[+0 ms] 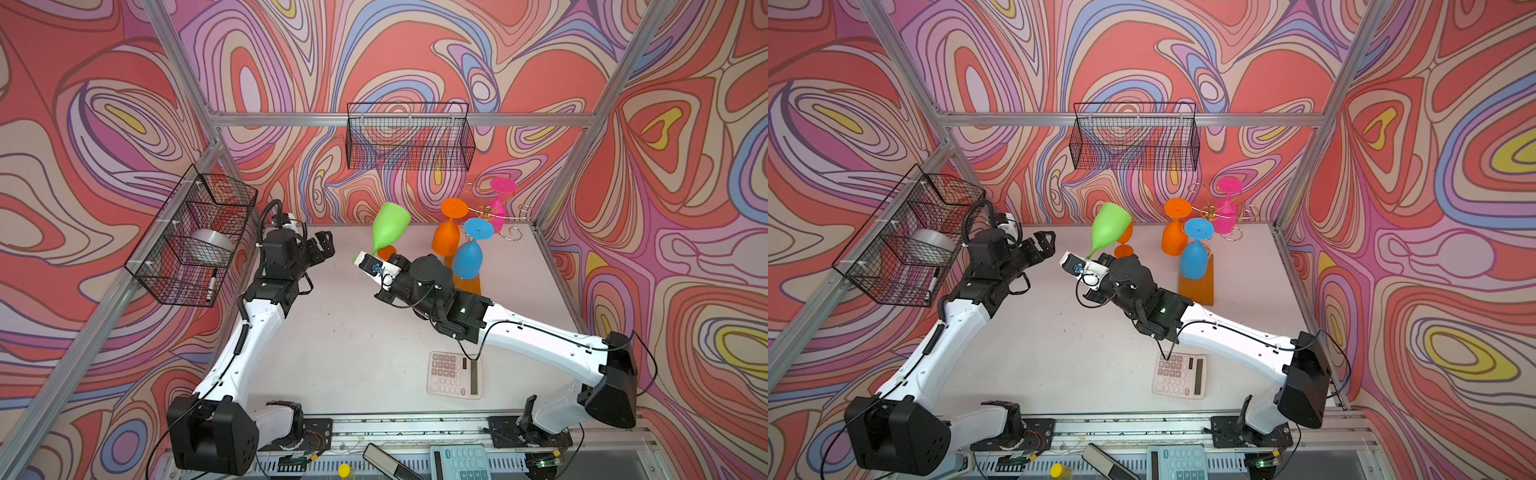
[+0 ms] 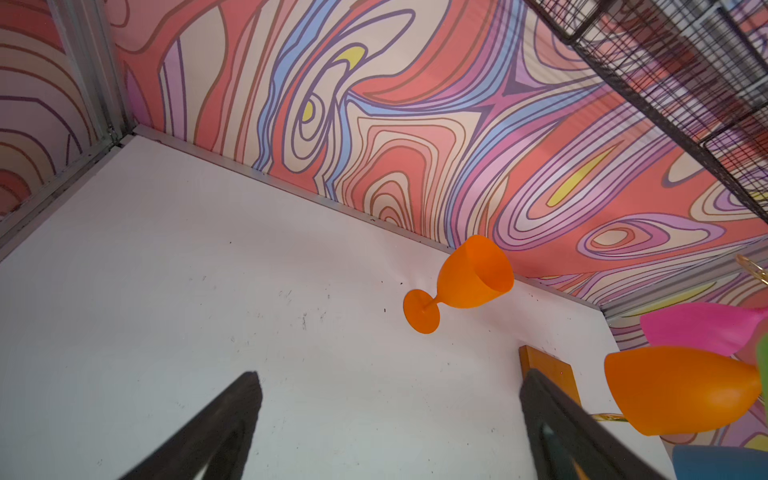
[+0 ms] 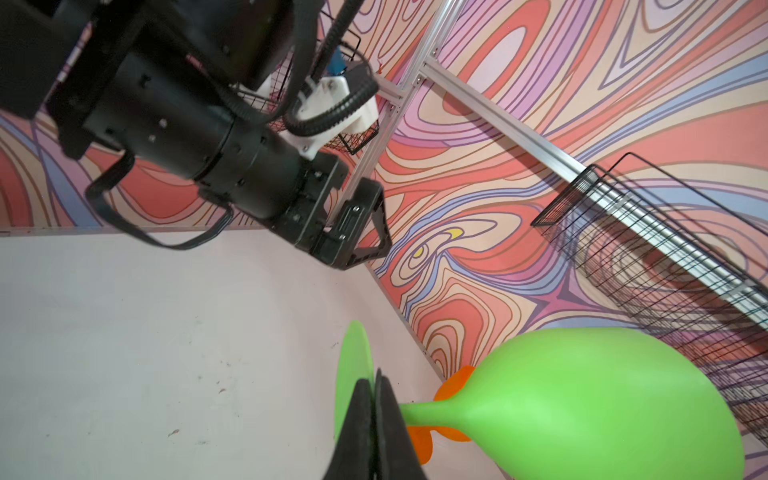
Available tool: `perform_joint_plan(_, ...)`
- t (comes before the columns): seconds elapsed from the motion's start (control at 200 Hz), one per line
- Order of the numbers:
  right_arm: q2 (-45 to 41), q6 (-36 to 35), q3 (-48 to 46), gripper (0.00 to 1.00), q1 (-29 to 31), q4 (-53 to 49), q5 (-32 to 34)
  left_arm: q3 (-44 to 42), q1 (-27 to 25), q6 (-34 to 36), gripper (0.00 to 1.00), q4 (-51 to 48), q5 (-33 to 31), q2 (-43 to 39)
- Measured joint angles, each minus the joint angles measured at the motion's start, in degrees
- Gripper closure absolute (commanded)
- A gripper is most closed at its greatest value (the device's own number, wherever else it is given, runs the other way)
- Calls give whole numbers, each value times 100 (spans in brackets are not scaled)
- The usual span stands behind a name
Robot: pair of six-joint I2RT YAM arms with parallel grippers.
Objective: Take the wine glass off the wine glass rack
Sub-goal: 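Bring the green glass toward the table center while the left gripper moves to meet it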
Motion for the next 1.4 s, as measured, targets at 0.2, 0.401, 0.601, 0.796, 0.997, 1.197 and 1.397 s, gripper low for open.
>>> perform_joint_plan(0.2, -7, -297, -841, 100, 205, 673, -229, 492, 44, -55, 3, -461, 66, 125)
perform_joint_plan(0.401, 90, -632, -1207, 100, 461, 1196, -247, 1047, 48, -76, 4, -876, 225, 177)
perform_joint_plan(0.601, 308, -986, -1480, 100, 586, 1720, -90, 1220, 48, -273, 5, -1165, 393, 258)
perform_joint_plan(0.796, 492, -1113, -1650, 100, 584, 2026, 46, 1222, 85, -643, 6, -1598, 634, 258)
perform_joint_plan(0.997, 562, -1163, -1731, 100, 584, 2332, 118, 1220, 142, -1134, 8, -2144, 1172, 258)
perform_joint_plan(1.197, 684, -1270, -1803, 100, 586, 2634, 197, 973, 238, -1744, 14, -2590, 1661, 179)
perform_joint_plan(1.397, 824, -1499, -1939, 100, 584, 2859, 306, 844, 262, -2472, 24, -3161, 1967, 142)
